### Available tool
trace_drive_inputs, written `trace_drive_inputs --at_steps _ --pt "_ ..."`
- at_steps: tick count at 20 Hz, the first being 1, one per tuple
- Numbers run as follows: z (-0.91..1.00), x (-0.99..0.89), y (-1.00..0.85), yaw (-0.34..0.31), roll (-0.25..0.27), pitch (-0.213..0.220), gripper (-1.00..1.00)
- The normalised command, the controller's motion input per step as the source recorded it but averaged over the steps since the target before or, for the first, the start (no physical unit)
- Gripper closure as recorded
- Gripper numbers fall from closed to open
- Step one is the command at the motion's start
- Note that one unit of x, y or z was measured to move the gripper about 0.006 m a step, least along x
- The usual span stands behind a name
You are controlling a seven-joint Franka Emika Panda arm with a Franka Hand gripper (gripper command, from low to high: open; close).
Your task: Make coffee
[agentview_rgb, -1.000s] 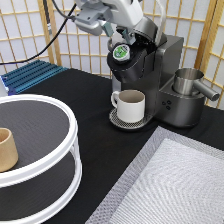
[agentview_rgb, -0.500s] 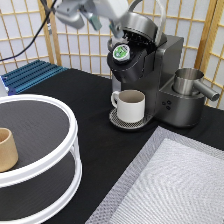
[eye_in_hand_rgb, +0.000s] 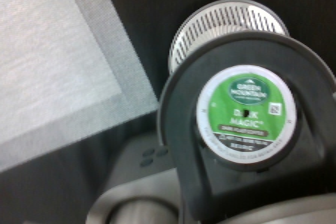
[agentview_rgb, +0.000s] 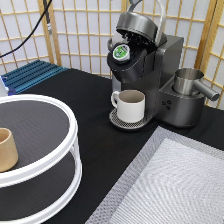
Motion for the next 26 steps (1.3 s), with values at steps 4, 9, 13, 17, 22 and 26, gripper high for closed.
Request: trace_drive_inputs --at_steps 4,9,13,17,22,26 --pt "0.08 0.56 0.38 0.03 -0.286 0.236 -1.0" --pt "0.18 0.54 0.3 0.073 -0.244 0.195 -1.0" --pt "0.12 0.54 0.24 0.102 -0.211 0.174 -1.0" --pt "-0.01 0.63 0.2 0.101 -0.2 0.163 -1.0" --pt "-0.29 0.63 0.14 0.116 -0.168 0.145 -1.0" --pt "-0.12 0.44 0.04 0.147 -0.096 0.14 -1.0"
